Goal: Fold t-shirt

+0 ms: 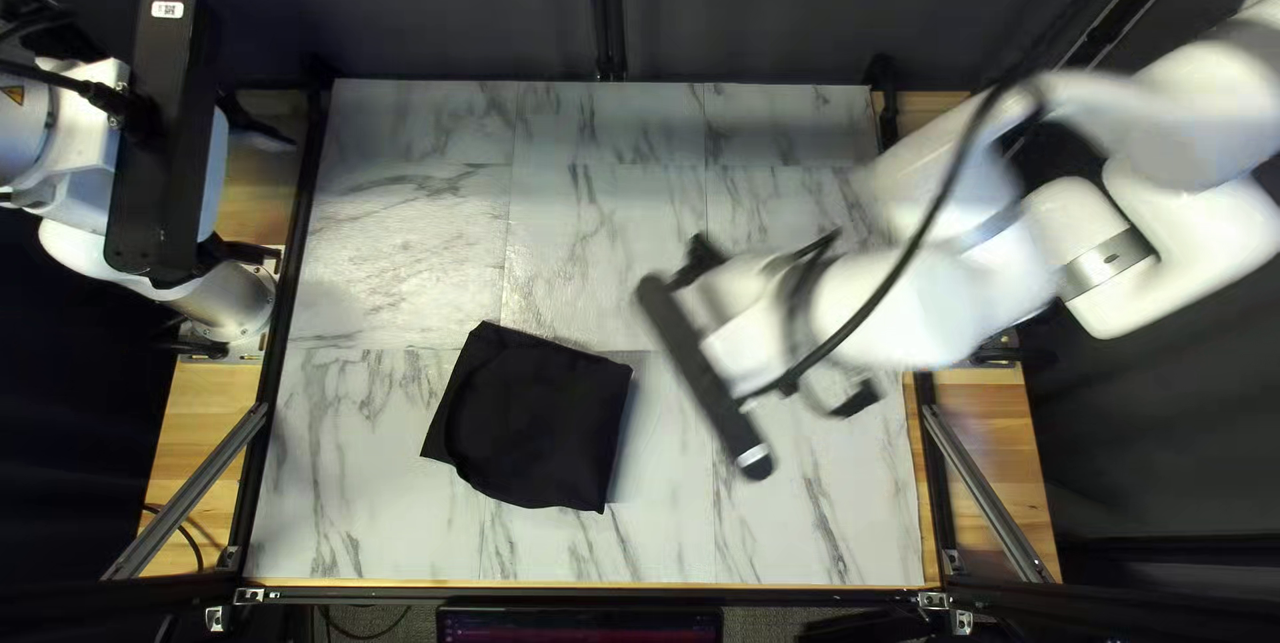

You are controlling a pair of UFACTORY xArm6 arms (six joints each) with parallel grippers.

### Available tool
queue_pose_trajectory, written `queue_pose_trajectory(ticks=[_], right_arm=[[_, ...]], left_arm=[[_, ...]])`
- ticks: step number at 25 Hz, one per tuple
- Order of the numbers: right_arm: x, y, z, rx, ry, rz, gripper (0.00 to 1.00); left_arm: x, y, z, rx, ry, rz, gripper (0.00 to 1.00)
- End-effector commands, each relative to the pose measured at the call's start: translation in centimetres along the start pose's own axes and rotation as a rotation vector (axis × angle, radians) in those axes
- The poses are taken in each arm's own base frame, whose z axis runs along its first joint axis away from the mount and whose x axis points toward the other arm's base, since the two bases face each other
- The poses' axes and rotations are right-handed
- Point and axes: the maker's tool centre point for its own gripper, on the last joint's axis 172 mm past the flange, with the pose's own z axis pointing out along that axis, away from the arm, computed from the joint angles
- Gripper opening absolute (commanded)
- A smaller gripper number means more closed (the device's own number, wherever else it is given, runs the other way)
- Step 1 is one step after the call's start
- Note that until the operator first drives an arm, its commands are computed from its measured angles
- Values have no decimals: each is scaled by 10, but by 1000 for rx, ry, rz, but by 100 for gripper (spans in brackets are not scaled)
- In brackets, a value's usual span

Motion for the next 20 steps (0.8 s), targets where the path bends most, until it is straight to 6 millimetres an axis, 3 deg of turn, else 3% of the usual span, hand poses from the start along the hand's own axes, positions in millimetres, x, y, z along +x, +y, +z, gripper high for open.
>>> queue_pose_trajectory(ticks=[1, 5, 8, 20], right_arm=[[-33, 9, -59, 36, -4, 94, 100], [-73, 26, -100, 61, -54, 162, 100], [-94, 38, -111, 67, -87, 214, 100], [-97, 40, -111, 65, -92, 228, 100]], left_arm=[[0, 0, 0, 0, 0, 0, 100], [0, 0, 0, 0, 0, 0, 100], [0, 0, 0, 0, 0, 0, 100], [0, 0, 0, 0, 0, 0, 100]])
